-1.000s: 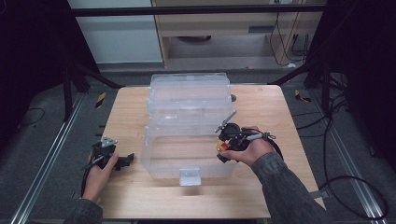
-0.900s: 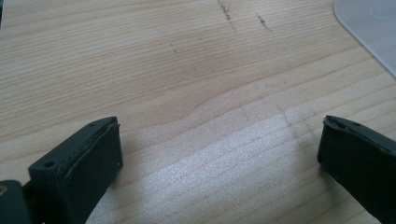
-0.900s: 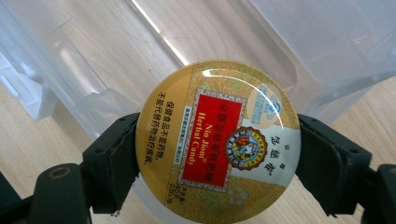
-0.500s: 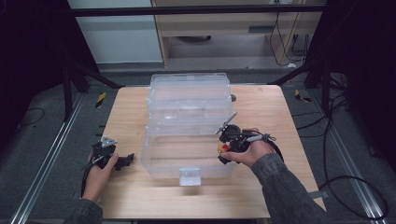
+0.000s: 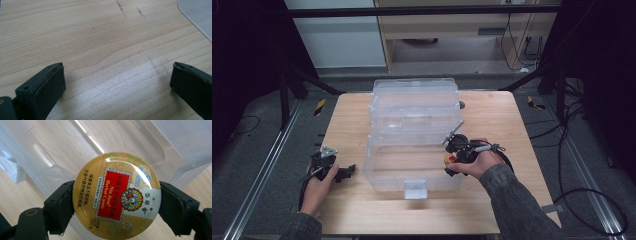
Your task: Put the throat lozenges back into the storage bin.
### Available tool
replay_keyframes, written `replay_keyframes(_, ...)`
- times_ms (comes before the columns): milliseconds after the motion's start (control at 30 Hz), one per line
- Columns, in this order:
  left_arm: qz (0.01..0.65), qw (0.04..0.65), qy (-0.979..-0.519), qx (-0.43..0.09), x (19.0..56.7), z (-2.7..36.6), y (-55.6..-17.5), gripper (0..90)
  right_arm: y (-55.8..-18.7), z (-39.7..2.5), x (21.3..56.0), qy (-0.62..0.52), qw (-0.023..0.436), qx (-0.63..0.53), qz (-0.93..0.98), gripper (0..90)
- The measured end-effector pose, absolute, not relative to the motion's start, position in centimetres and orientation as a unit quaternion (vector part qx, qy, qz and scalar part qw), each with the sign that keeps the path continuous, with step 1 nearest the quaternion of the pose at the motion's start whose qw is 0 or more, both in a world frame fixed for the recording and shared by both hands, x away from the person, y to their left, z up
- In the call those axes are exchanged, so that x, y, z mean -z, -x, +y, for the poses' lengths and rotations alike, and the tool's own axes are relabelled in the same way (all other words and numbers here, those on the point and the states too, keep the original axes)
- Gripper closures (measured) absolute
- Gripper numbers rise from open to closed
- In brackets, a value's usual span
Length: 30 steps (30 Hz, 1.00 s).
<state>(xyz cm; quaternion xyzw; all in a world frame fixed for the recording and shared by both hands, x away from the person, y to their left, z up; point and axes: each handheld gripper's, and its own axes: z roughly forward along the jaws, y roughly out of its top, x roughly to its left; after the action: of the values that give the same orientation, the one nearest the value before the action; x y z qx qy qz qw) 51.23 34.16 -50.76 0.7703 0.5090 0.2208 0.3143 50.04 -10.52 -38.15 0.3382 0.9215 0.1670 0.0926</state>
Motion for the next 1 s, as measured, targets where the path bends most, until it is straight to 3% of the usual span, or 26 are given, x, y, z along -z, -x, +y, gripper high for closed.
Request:
replay_keyframes(233, 0.509, 0.315, -0.770, -0.221, 50.8, 34.2, -51.2, 0.0, -49.9, -11.0, 37.5, -0.349, 0.093, -0.178, 0.915, 18.3)
replay_keyframes(667, 0.507, 0.315, -0.772, -0.220, 50.8, 34.2, -51.2, 0.0, -49.5, -11.6, 36.1, -0.332, 0.109, -0.191, 0.917, 34.8)
replay_keyframes(1000, 0.499, 0.335, -0.768, -0.220, 50.0, 34.5, -50.9, 2.9, -49.6, -12.1, 34.8, -0.314, 0.121, -0.186, 0.923, 33.8)
